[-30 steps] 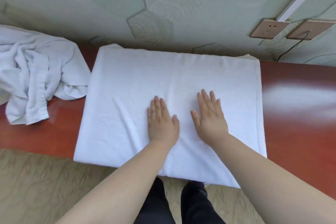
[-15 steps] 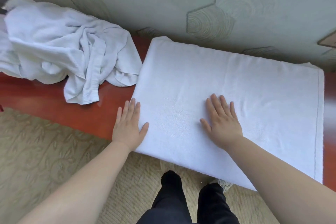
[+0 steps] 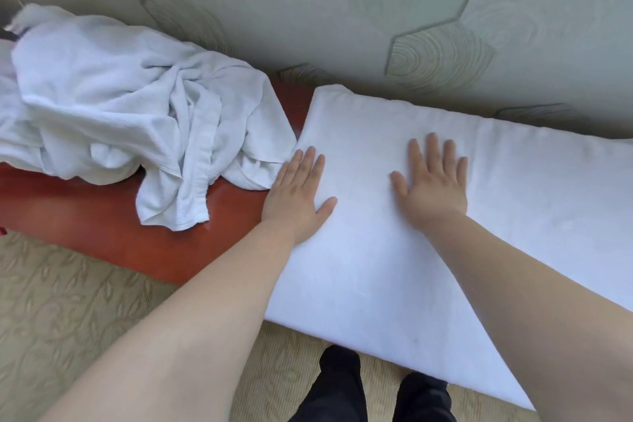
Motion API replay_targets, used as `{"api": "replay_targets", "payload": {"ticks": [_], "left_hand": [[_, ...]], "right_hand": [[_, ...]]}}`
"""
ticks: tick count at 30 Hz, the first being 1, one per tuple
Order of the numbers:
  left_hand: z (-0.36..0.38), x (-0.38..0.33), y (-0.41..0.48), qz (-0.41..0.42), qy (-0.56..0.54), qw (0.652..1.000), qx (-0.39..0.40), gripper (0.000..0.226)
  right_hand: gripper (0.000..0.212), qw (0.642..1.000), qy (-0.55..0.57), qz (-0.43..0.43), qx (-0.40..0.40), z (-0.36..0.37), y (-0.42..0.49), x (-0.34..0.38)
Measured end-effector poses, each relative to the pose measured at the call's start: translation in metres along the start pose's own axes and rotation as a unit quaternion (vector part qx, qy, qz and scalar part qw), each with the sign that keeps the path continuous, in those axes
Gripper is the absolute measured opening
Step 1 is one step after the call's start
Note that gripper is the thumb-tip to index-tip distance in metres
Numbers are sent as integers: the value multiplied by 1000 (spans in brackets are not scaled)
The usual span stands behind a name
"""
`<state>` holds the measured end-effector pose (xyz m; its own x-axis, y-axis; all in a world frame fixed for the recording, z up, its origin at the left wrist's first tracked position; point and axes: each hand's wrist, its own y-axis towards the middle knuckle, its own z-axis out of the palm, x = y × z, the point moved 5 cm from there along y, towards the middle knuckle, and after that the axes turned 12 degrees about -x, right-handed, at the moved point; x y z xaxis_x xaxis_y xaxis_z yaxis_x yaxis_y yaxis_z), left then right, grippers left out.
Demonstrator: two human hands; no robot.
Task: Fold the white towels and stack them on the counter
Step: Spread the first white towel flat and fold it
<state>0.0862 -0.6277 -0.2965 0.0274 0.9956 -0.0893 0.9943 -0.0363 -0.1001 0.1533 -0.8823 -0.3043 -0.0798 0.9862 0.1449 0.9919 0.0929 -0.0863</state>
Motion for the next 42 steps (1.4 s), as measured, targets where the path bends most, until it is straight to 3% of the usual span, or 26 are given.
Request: {"api": "replay_targets", "payload": {"ticks": [4, 13, 20, 21, 23, 26, 27, 30, 35, 40, 42], "left_hand": [[-4, 7, 12, -20, 14, 1000, -6, 88], [-15, 53, 106, 47, 17, 999, -10, 78], [-30, 79, 147, -71, 6, 997, -33, 81], [-36, 64, 157, -55, -4, 997, -50, 79], [-42, 15, 180, 52, -47, 995, -75, 74], [-28, -46, 202, 187, -71, 980, 5, 62], [-21, -46, 208, 189, -53, 980, 16, 56], [-24, -5, 223, 119, -37, 991, -57, 31], [-30, 69, 234, 33, 4, 999, -20, 51], [-60, 11, 240, 75, -65, 988, -116, 41], [-59, -48, 236, 149, -118, 978, -91, 35]], "right_hand": [[75, 1000, 19, 24, 4, -1, 28, 15], [75, 999, 14, 0, -47, -1, 52, 10], [77, 999, 14, 5, -49, -1, 54, 10], [77, 999, 14, 6, -51, -1, 54, 10], [78, 998, 17, 5, -56, 0, 54, 10], [79, 998, 17, 1, -63, -1, 54, 9], [80, 998, 17, 0, -65, -1, 54, 10], [80, 997, 17, 1, -71, -1, 55, 11], [79, 998, 18, 2, -53, -2, 57, 11], [79, 999, 20, 3, -51, -4, 56, 12], [80, 999, 20, 1, -50, -5, 56, 13]]}}
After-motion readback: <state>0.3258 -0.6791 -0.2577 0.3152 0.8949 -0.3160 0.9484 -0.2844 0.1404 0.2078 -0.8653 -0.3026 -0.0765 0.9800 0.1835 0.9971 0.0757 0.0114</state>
